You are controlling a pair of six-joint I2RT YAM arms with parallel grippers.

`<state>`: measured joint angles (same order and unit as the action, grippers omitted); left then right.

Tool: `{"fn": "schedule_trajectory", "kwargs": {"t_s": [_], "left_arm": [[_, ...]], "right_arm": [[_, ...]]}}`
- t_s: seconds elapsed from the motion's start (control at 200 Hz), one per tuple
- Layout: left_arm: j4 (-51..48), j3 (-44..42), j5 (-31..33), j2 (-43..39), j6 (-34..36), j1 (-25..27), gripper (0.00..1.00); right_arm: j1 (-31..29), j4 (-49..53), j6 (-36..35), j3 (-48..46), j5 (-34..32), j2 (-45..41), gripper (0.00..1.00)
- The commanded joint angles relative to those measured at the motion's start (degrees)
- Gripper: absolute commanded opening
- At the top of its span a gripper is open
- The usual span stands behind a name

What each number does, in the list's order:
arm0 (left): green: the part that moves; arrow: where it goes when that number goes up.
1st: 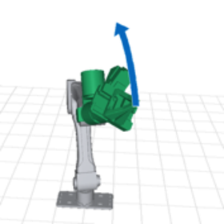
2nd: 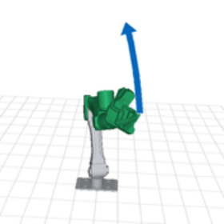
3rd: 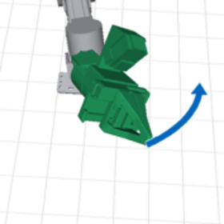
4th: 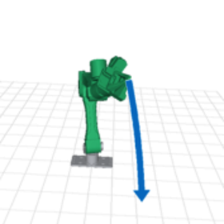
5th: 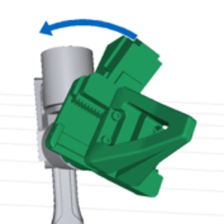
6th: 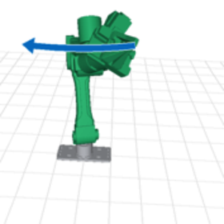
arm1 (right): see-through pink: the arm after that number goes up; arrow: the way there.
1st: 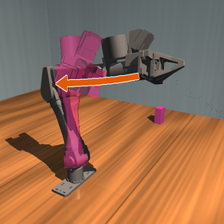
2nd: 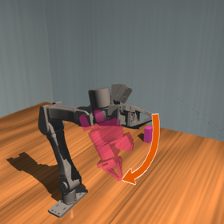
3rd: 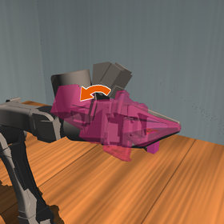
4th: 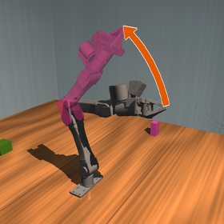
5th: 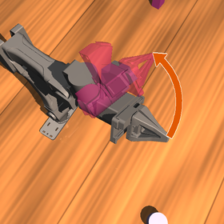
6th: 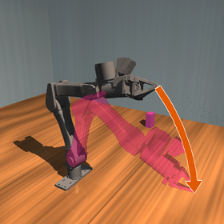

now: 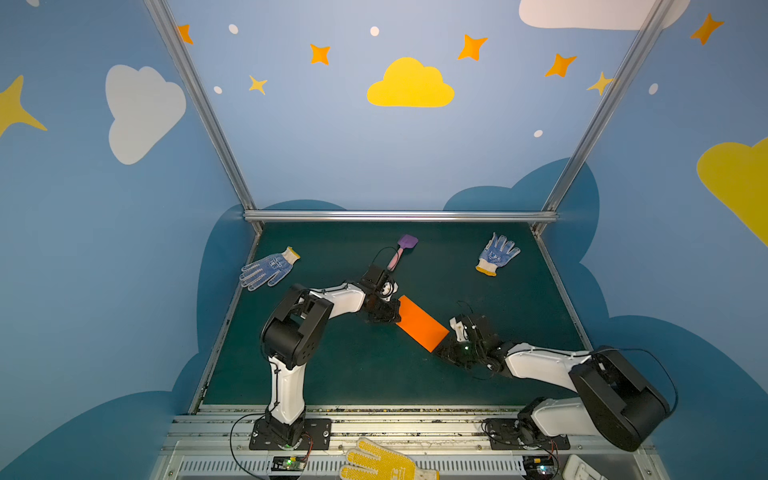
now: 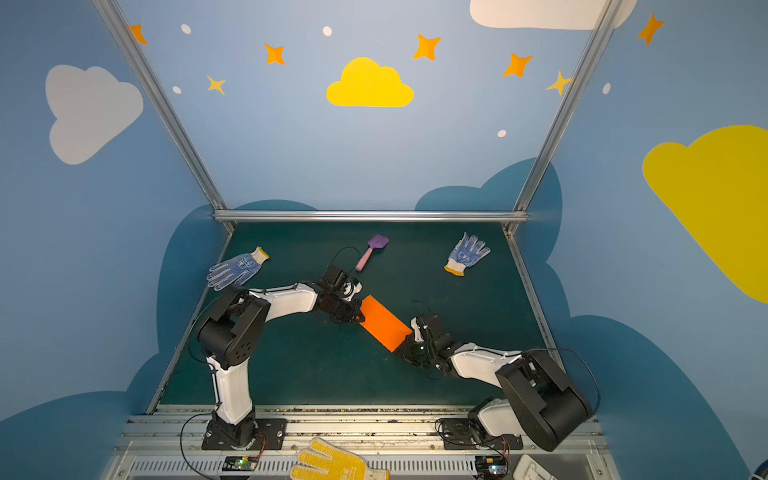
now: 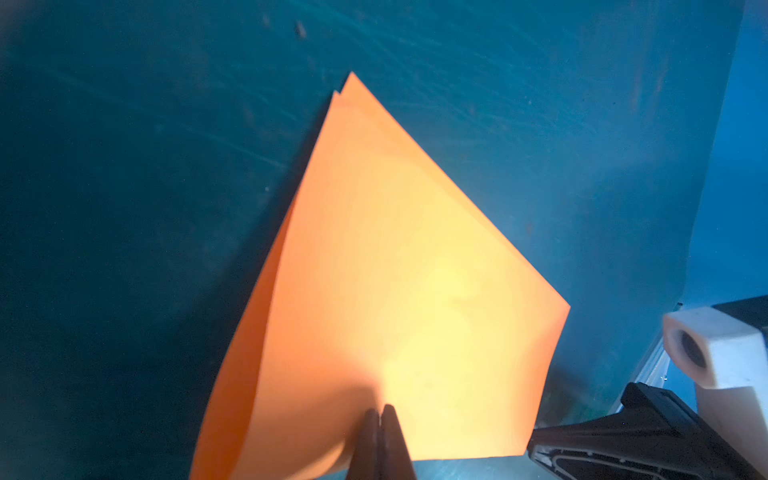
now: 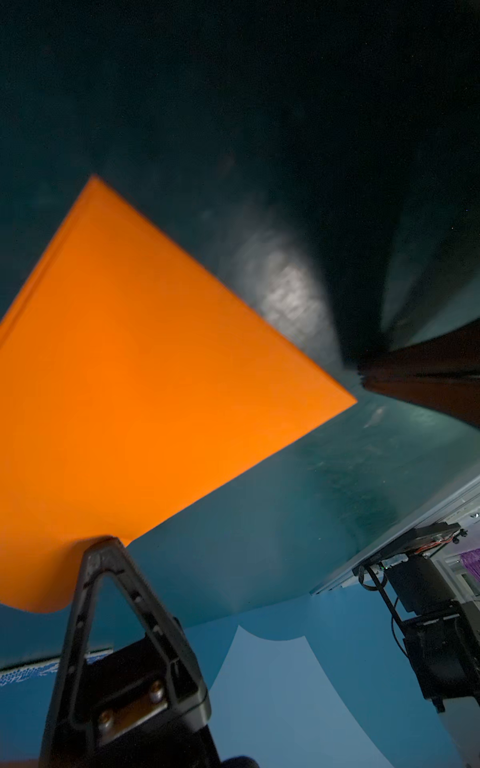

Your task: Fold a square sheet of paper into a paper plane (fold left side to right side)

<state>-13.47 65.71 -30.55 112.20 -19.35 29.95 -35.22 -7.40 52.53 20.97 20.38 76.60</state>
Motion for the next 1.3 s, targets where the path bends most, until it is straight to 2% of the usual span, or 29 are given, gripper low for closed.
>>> {"fn": "schedule_trajectory", "kwargs": {"t_s": [0.0,0.14,0.24,0.601,0.826,1.061,1.297], "left_arm": [[-1.02,-1.45,2.25,0.91,-0.09,0.24,0.04],[-0.68,-1.48,2.06,0.74,-0.39,0.19,0.04],[-0.59,-1.41,1.89,0.70,-0.49,0.18,0.04],[-0.84,-1.26,1.89,0.54,-0.54,0.19,0.04],[-0.85,0.44,0.83,-0.20,-1.81,0.19,0.04],[-0.44,3.81,-2.53,-3.75,-4.54,0.62,0.04],[2.97,-0.09,-2.17,-6.55,-7.15,6.79,0.04]], "right_arm": [[1.16,11.96,-0.90,-0.54,-2.33,-3.17,0.00],[1.33,17.45,-2.63,4.91,-1.61,-7.21,0.00],[1.13,18.34,-2.92,8.69,-0.79,-6.98,0.00],[-1.42,10.41,-1.96,19.39,0.55,9.45,0.00],[-1.69,7.82,-0.76,16.69,-1.13,14.57,0.00],[-1.69,6.11,0.48,12.70,-2.18,15.95,0.00],[-1.74,6.53,0.81,11.74,-2.88,15.34,0.00]]}}
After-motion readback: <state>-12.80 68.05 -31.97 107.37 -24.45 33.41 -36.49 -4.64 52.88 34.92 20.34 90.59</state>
